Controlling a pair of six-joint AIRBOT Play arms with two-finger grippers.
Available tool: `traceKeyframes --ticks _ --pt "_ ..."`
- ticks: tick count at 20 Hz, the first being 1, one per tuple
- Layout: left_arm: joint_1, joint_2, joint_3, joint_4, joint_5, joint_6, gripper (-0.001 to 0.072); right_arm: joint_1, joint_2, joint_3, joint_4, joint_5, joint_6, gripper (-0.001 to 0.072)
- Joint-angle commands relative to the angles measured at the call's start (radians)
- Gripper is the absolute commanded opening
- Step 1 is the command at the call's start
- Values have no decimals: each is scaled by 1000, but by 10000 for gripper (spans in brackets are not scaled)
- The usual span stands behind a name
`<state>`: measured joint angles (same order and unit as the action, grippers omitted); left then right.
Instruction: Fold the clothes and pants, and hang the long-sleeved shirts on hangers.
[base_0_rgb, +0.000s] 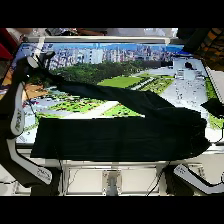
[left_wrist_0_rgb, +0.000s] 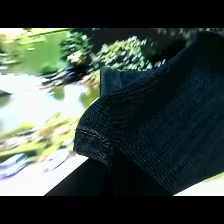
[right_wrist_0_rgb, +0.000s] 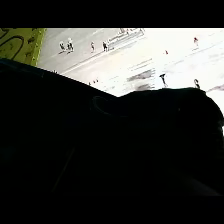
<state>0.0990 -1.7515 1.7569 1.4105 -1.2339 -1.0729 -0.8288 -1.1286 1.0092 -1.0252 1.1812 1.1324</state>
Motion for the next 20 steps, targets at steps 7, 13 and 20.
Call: traceKeyframes --ticks 7,13,20 --pt "96 294 -47 39 -267 342 42 0 0 -57 0 105 3 437" --pt "121 383 -497 276 -365 309 42 0 0 -111 1 31 3 437" --pt "230 349 -646 299 -338 286 367 0 0 -111 1 34 4 438"
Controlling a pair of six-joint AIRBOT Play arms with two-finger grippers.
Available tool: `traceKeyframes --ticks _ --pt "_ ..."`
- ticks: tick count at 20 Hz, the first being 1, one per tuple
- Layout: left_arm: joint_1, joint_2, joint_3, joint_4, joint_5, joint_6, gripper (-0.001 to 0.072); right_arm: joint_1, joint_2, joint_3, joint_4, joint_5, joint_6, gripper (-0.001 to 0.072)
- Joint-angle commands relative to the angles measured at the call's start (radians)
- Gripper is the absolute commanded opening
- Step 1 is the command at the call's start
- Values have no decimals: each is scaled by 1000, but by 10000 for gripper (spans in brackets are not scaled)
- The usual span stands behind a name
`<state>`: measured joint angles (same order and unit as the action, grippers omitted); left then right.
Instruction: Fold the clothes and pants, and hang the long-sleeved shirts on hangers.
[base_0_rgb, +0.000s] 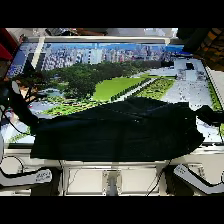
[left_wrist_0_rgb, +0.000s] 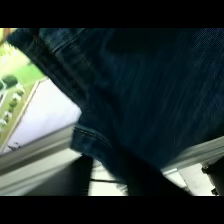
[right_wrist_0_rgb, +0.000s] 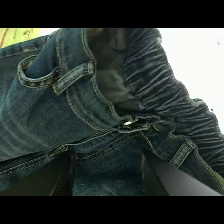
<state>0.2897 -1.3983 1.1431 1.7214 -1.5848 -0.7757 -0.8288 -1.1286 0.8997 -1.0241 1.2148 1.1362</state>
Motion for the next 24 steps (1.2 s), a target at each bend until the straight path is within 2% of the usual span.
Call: traceKeyframes --ticks 1,4,6,7,9,12,17,19,20,22,24 --pt "52 -5 -12 -61 30 -10 414 0 0 -2 0 3 2 438" --pt "71 -5 52 -252 97 -10 421 0 0 -2 0 12 3 438" --pt "66 -6 68 -319 214 -27 419 0 0 -2 0 13 3 439" --pt "56 -11 68 -323 279 -63 419 0 0 -2 0 14 3 438" --pt "21 -42 69 -323 304 -67 418 0 0 -2 0 15 3 439" --pt "-80 -109 69 -319 245 43 417 0 0 -2 0 15 3 438" --pt "-266 -181 69 -152 283 51 405 0 0 -2 0 17 2 438" --pt "-304 -196 69 -147 283 51 325 0 0 -2 0 16 -2 439" --pt "-317 -201 69 -147 283 51 320 0 0 -2 0 16 -2 438" --pt "-328 -205 69 -148 279 51 46 0 0 -2 0 13 -5 438" --pt "-340 -202 69 -151 251 51 42 0 0 -2 0 -19 -5 438"
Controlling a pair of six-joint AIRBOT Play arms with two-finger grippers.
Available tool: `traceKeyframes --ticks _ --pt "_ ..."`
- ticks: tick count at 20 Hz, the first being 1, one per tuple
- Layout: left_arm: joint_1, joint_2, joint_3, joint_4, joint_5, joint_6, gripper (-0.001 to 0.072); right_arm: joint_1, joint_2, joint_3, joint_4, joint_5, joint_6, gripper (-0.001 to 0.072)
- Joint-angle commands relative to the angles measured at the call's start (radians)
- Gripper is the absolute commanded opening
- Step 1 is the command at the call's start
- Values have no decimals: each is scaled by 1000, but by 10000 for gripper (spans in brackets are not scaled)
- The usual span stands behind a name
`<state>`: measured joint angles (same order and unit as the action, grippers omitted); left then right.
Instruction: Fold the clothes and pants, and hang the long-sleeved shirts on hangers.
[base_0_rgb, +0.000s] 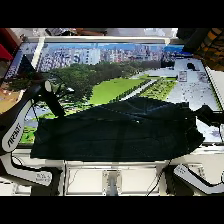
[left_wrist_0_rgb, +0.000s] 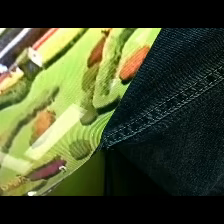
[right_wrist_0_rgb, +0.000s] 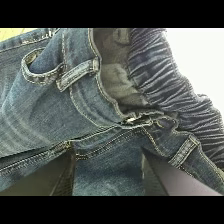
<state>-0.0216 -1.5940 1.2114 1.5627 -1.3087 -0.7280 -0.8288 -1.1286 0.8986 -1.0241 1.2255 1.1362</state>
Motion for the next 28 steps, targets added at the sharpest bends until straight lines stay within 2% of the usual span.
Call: traceKeyframes --ticks 1,3,6,9,15,17,18,19,20,21,26,27,28 --pt "-36 0 1 8 -46 3 42 0 0 0 1 -60 -4 438" --pt "-54 35 2 -6 -81 3 41 0 -1 0 1 -133 4 438" --pt "-77 93 2 -109 -172 3 40 2 -38 16 2 -209 38 439" --pt "-109 101 1 -166 -282 -14 40 65 -157 81 4 -213 82 438" --pt "-227 98 0 -165 -530 -118 40 262 -461 329 2 -182 258 438" --pt "-290 101 -13 -166 -547 -187 40 307 -536 404 -2 -163 297 435" --pt "-319 101 -31 -167 -546 -189 40 321 -569 434 -2 -143 317 425" --pt "-352 100 -56 -175 -546 -189 40 334 -600 456 -2 -124 320 311" --pt "-380 100 -83 -195 -546 -188 40 343 -619 468 -1 -118 315 108" --pt "-403 100 -108 -220 -545 -184 41 351 -626 474 4 -126 299 19" --pt "-444 100 -137 -421 -544 -128 42 355 -614 628 225 -134 -57 18" --pt "-444 100 -137 -450 -544 -129 43 355 -603 673 246 -136 -114 18" --pt "-446 100 -137 -448 -543 -129 43 355 -592 718 238 -144 -125 18"
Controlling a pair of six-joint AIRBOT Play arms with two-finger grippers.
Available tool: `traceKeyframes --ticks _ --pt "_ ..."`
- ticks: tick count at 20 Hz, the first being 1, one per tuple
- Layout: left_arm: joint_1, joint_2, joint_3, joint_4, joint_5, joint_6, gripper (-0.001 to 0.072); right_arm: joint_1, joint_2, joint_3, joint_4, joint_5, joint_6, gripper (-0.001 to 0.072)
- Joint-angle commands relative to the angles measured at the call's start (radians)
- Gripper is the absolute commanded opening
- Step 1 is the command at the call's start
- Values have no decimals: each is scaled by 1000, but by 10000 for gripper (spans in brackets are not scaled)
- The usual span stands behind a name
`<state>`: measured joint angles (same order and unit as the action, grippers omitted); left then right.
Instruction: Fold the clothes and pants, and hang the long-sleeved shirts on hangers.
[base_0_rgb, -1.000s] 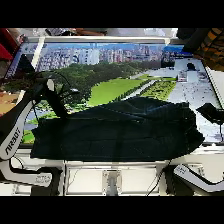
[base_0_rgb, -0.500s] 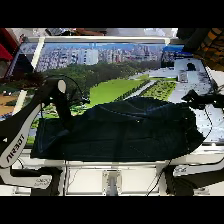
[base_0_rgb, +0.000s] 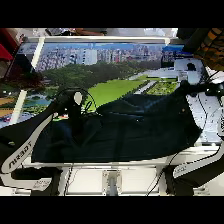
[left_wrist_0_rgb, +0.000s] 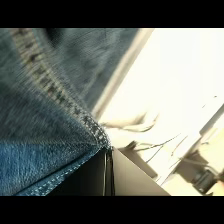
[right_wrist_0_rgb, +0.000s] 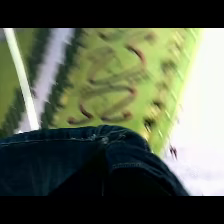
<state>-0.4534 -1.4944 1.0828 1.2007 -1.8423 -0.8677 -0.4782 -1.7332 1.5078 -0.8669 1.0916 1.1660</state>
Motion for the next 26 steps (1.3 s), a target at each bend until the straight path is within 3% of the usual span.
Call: traceKeyframes --ticks 1,3,6,9,12,14,17,21,26 --pt "-16 0 -9 -84 -10 10 43 4 22 154 50 -11 -135 17" --pt "-11 0 -8 -84 -10 11 43 4 26 224 -96 19 -8 18" --pt "27 1 -5 -84 -10 -3 43 4 19 227 -170 107 12 18" --pt "144 7 36 -84 -7 -77 44 5 16 212 -176 124 25 18" --pt "343 50 115 -84 86 -221 43 5 16 212 -185 123 30 18" --pt "518 101 130 -83 156 -397 43 5 16 212 -186 124 30 18" --pt "742 153 130 -79 80 -550 43 5 16 212 -186 123 30 18" --pt "891 230 128 57 8 -610 43 5 14 212 -188 119 27 18" --pt "911 295 36 134 10 -611 43 5 3 212 -189 120 26 18"
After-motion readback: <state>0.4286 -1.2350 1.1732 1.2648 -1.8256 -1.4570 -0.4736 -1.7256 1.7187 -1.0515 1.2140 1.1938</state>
